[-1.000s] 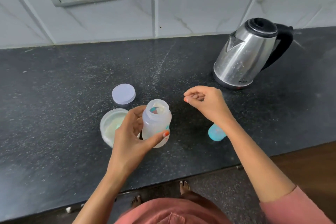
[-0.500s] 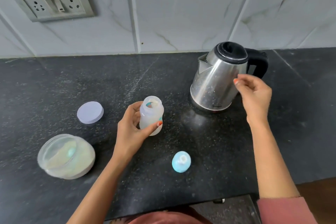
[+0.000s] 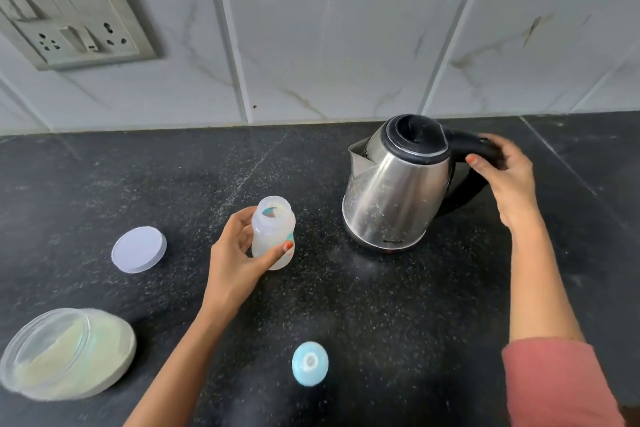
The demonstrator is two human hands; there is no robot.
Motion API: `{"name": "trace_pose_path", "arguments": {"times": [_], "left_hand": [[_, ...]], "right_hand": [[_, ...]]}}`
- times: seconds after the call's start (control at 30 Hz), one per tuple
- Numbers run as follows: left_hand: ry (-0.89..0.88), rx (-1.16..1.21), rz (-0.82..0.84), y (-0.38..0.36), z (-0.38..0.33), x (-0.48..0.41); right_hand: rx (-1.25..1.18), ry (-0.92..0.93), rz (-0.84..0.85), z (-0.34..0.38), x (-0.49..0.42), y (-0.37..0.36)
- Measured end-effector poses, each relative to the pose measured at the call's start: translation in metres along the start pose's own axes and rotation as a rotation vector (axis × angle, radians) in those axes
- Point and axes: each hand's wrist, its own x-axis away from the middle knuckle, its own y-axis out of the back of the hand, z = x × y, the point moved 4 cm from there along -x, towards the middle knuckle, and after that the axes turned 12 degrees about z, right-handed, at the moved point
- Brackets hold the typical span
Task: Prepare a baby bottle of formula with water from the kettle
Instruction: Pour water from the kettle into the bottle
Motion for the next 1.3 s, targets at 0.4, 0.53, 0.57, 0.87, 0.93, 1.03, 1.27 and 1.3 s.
{"name": "trace_pose_path", "arguments": {"times": [0.4,0.53,0.57,0.87,0.93,1.03,1.27,1.3], "left_hand": [[0.038,-0.017,-0.021,-0.006,0.011,-0.018],[0.037,-0.026,-0.019,-0.006,0.015,-0.021],[0.039,-0.027,-0.018,-0.005,0.016,-0.021],[0.076,-0.045,-0.023,0.005,0.028,-0.025],[0.081,-0.067,-0.031,0.007,0.031,-0.027],[0.073,-0.107,-0.033,0.011,0.036,-0.029],[0.064,-0.166,-0.037,0.021,0.041,-0.026],[0.065,-0.163,-0.042,0.023,0.041,-0.025]], "right_hand": [[-0.347,-0.020,0.323,-0.026,-0.027,-0.006],[-0.334,0.001,0.250,-0.030,-0.027,-0.005],[-0.331,0.009,0.230,-0.029,-0.026,-0.006],[-0.300,0.108,0.240,0.007,-0.007,-0.024],[-0.275,0.127,0.299,0.023,-0.003,-0.032],[-0.195,0.141,0.320,0.041,-0.001,-0.043],[-0.093,0.142,0.386,0.072,0.004,-0.069],[-0.088,0.136,0.402,0.075,0.005,-0.074]]}}
